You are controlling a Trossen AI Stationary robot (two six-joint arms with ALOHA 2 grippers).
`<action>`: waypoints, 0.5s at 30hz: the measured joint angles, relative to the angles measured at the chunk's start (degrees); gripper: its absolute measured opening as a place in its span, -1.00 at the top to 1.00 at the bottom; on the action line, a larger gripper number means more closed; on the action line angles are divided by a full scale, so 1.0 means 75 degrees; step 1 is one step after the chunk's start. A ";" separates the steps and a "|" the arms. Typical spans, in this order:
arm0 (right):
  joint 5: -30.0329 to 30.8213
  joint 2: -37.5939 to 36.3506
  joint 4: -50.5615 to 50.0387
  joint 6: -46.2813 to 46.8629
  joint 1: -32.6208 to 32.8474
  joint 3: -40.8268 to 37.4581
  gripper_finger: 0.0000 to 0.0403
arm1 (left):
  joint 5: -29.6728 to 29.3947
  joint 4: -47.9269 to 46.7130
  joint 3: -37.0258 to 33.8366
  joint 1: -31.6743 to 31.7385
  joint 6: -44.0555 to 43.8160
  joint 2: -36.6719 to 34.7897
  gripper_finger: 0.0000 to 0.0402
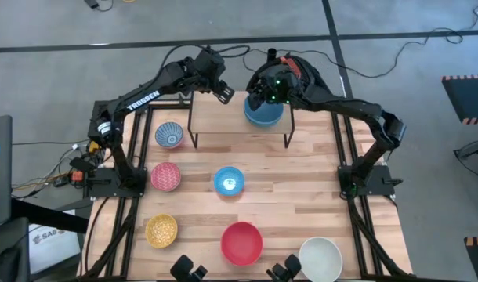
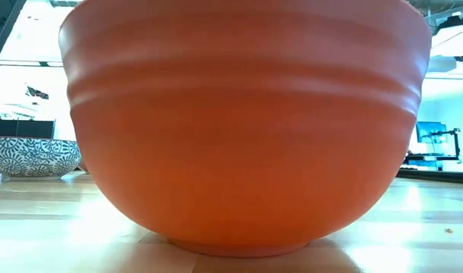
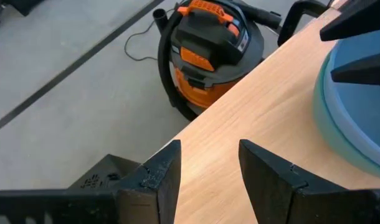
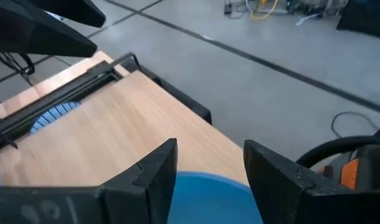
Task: Place and stack bowls onto a shelf
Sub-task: Stack the blue bowl on top of the green bowl on the shelf, then adjust the stacked bowls on the shelf
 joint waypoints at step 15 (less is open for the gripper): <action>0.0431 -0.1764 -0.2403 0.0097 0.1955 -0.0579 -0.04 | 0.0193 -0.0985 -0.0425 -0.0498 -0.0231 -0.0290 0.27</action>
